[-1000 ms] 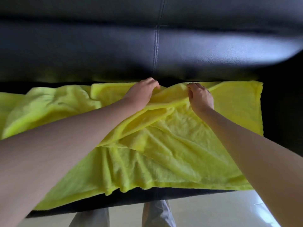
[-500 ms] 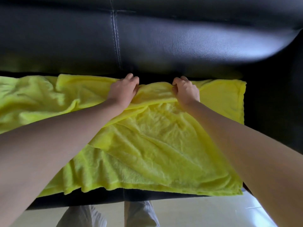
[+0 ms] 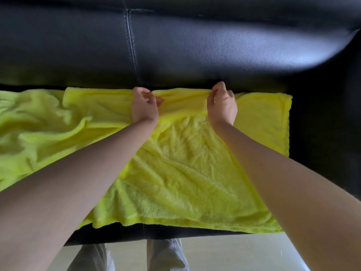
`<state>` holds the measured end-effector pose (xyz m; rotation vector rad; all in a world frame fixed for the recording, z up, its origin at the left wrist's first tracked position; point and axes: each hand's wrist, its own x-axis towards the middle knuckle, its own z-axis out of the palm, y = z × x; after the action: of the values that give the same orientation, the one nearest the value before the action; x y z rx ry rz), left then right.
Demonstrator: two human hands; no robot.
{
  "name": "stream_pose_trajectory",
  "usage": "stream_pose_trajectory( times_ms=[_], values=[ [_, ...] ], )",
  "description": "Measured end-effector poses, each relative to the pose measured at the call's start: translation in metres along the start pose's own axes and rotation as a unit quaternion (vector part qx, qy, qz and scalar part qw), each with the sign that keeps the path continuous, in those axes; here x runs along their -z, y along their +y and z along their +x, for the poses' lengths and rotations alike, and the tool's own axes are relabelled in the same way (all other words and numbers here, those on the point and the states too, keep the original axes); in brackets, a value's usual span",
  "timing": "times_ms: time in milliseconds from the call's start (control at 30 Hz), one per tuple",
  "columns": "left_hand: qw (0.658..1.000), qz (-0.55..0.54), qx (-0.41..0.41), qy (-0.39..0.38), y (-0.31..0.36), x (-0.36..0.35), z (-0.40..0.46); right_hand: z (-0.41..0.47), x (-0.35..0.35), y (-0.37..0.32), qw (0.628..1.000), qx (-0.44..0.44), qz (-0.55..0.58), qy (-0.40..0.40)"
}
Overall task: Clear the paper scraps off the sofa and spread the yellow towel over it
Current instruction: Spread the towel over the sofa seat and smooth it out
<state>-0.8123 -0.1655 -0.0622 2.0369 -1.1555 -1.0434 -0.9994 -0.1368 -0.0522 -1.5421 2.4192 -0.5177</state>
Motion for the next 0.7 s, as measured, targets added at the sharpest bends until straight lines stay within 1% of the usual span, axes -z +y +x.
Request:
stream_pose_trajectory(
  times_ms=[33,67,133,167,200,233,267,300,333,367,400,433,533,600,700],
  values=[
    [1.000,0.017,-0.011,-0.019,-0.002,-0.002,-0.001,-0.004,-0.003,0.005,1.000,0.004,0.014,-0.018],
    [0.997,0.050,-0.040,-0.039,-0.003,-0.003,-0.002,-0.008,-0.005,0.009,0.999,0.015,0.024,-0.043],
    [0.980,0.146,-0.112,-0.076,-0.010,-0.007,-0.011,-0.020,-0.005,0.020,0.994,0.063,0.005,-0.087],
    [0.966,0.197,-0.145,-0.085,-0.014,-0.008,-0.018,-0.026,-0.002,0.026,0.991,0.094,-0.018,-0.091],
    [0.949,0.244,-0.181,-0.085,-0.016,-0.009,-0.026,-0.030,0.001,0.032,0.989,0.117,-0.043,-0.076],
    [0.928,0.286,-0.224,-0.080,-0.019,-0.009,-0.033,-0.034,0.004,0.038,0.990,0.122,-0.057,-0.045],
    [0.905,0.321,-0.269,-0.080,-0.020,-0.009,-0.040,-0.036,0.008,0.044,0.993,0.101,-0.062,-0.009],
    [0.879,0.348,-0.313,-0.090,-0.022,-0.009,-0.046,-0.036,0.012,0.051,0.997,0.058,-0.057,0.018],
    [0.851,0.372,-0.353,-0.114,-0.025,-0.010,-0.050,-0.035,0.016,0.059,0.999,0.005,-0.047,0.025],
    [0.827,0.390,-0.378,-0.144,-0.027,-0.012,-0.054,-0.032,0.020,0.069,0.998,-0.048,-0.036,0.009],
    [0.814,0.404,-0.381,-0.171,-0.028,-0.015,-0.056,-0.028,0.023,0.079,0.995,-0.087,-0.033,-0.026],
    [0.815,0.409,-0.365,-0.190,-0.027,-0.018,-0.058,-0.023,0.027,0.089,0.991,-0.106,-0.040,-0.071],
    [0.837,0.411,-0.296,-0.205,-0.020,-0.028,-0.057,-0.004,0.040,0.116,0.969,-0.134,-0.063,-0.196],
    [0.834,0.418,-0.291,-0.209,-0.015,-0.031,-0.053,0.010,0.046,0.130,0.953,-0.174,-0.063,-0.239],
    [0.815,0.431,-0.322,-0.215,-0.009,-0.035,-0.049,0.029,0.054,0.144,0.939,-0.206,-0.053,-0.271]
  ],
)
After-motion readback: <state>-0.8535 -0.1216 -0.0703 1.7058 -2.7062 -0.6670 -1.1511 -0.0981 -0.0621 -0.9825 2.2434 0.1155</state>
